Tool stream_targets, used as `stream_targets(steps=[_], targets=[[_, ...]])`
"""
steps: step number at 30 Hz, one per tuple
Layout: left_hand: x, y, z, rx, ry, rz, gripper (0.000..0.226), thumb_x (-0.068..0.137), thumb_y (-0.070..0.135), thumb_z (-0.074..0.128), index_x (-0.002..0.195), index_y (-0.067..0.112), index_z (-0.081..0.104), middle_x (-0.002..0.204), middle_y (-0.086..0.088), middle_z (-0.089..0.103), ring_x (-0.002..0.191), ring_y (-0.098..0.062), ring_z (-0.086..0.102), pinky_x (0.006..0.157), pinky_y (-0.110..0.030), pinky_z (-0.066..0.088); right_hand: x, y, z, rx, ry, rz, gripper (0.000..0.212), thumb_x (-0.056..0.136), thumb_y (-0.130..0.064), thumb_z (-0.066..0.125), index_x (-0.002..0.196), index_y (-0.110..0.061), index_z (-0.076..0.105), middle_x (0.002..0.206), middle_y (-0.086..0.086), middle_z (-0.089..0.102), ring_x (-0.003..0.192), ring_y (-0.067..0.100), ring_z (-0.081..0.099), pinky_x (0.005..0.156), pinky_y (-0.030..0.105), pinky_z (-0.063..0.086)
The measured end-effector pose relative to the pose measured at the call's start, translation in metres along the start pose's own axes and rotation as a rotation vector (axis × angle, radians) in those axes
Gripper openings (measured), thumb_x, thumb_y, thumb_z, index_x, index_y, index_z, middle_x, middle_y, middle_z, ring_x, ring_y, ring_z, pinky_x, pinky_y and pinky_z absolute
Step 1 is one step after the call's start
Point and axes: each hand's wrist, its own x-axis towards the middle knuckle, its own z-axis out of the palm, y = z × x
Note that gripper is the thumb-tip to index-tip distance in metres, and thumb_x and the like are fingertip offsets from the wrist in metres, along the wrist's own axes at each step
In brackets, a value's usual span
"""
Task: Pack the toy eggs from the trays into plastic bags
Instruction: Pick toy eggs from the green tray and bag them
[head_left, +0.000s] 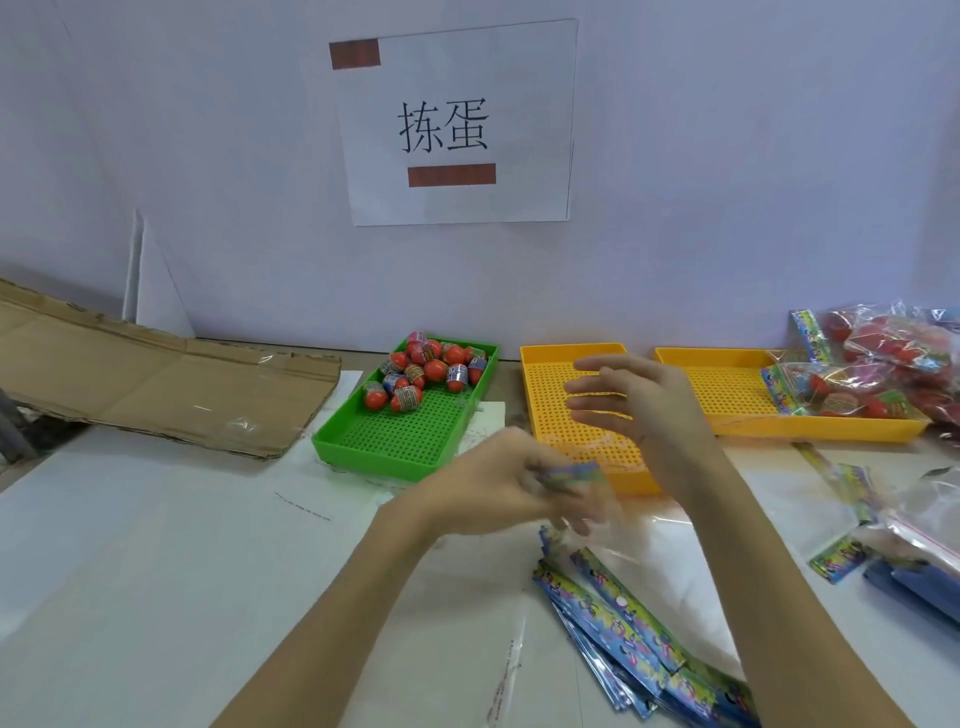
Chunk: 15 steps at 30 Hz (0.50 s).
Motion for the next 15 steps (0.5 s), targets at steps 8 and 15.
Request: stream_targets(steps=[8, 15], targets=[[0.004, -0.011, -0.028, -0.410, 0.994, -0.168, 0.015, 0.094, 0.022, 0.077, 0.091, 0.007, 0.077, 0.086, -0.005, 0.080, 0.062, -0.014, 0.073, 0.057, -0.023, 0.057, -0.003, -0.003, 0.001, 0.270, -0.318, 0.208, 0.073, 0.098, -0.068, 0.039, 0.127, -0.007, 0.068, 0.119, 0.017, 0.075, 0.110, 0.031, 0.074, 0.091, 0.038, 0.059], [0.005, -0.019, -0.027, -0.454, 0.971, -0.208, 0.024, 0.091, 0.028, 0.079, 0.094, 0.005, 0.076, 0.081, -0.005, 0.079, 0.069, -0.020, 0.076, 0.062, -0.027, 0.061, -0.010, 0.013, 0.019, -0.061, -0.187, -0.040, 0.011, 0.093, -0.017, 0.076, 0.097, -0.007, 0.079, 0.091, 0.010, 0.080, 0.085, 0.024, 0.078, 0.069, 0.025, 0.061]])
